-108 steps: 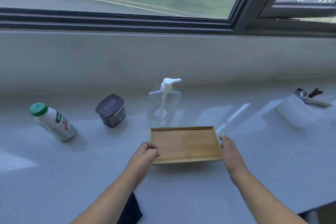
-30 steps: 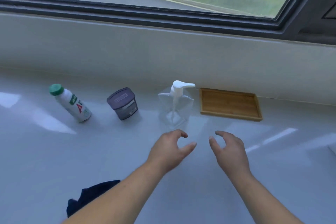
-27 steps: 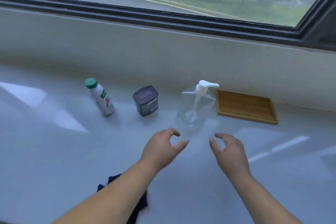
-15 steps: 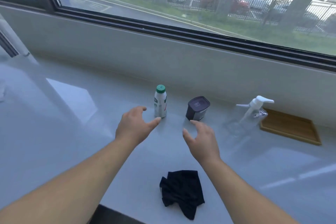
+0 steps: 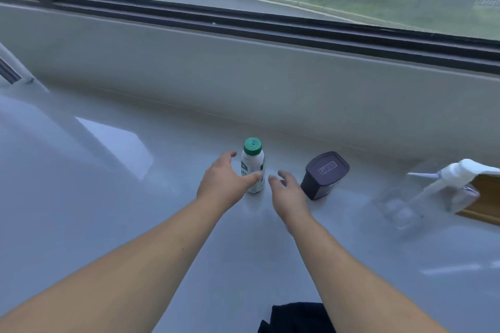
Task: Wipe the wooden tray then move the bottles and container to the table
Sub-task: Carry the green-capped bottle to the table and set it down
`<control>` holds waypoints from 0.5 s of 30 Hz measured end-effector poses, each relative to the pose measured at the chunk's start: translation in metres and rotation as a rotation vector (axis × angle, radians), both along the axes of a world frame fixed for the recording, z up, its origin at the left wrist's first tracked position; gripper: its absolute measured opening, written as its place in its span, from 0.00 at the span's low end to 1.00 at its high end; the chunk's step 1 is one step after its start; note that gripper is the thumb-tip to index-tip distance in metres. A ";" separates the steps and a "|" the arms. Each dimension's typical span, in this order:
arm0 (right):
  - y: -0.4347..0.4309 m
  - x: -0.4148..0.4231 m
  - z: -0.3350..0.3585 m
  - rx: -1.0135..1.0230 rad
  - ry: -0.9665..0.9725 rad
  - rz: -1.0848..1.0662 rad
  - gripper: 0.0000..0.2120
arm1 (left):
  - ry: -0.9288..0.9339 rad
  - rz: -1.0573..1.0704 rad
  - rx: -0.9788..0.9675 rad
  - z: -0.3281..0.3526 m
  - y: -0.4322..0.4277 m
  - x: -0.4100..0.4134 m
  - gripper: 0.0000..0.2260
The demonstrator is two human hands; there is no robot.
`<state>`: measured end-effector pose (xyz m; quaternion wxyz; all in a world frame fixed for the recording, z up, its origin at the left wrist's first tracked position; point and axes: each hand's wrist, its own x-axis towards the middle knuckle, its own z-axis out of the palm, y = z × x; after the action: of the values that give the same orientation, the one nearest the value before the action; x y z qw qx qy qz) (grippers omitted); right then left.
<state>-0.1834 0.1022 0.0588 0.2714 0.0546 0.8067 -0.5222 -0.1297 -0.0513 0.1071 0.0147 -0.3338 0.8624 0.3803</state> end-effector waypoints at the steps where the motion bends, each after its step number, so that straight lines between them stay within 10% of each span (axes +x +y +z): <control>1: -0.004 -0.004 -0.005 -0.032 -0.063 -0.015 0.26 | 0.001 -0.002 0.018 -0.004 0.001 -0.007 0.40; 15: -0.069 -0.011 -0.023 -0.250 -0.331 -0.055 0.25 | 0.101 0.065 0.064 -0.020 -0.027 -0.013 0.22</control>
<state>-0.1948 0.0335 0.0356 0.3906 0.1277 0.6783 -0.6092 -0.1424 -0.0787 0.0870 -0.0306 -0.3411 0.8382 0.4244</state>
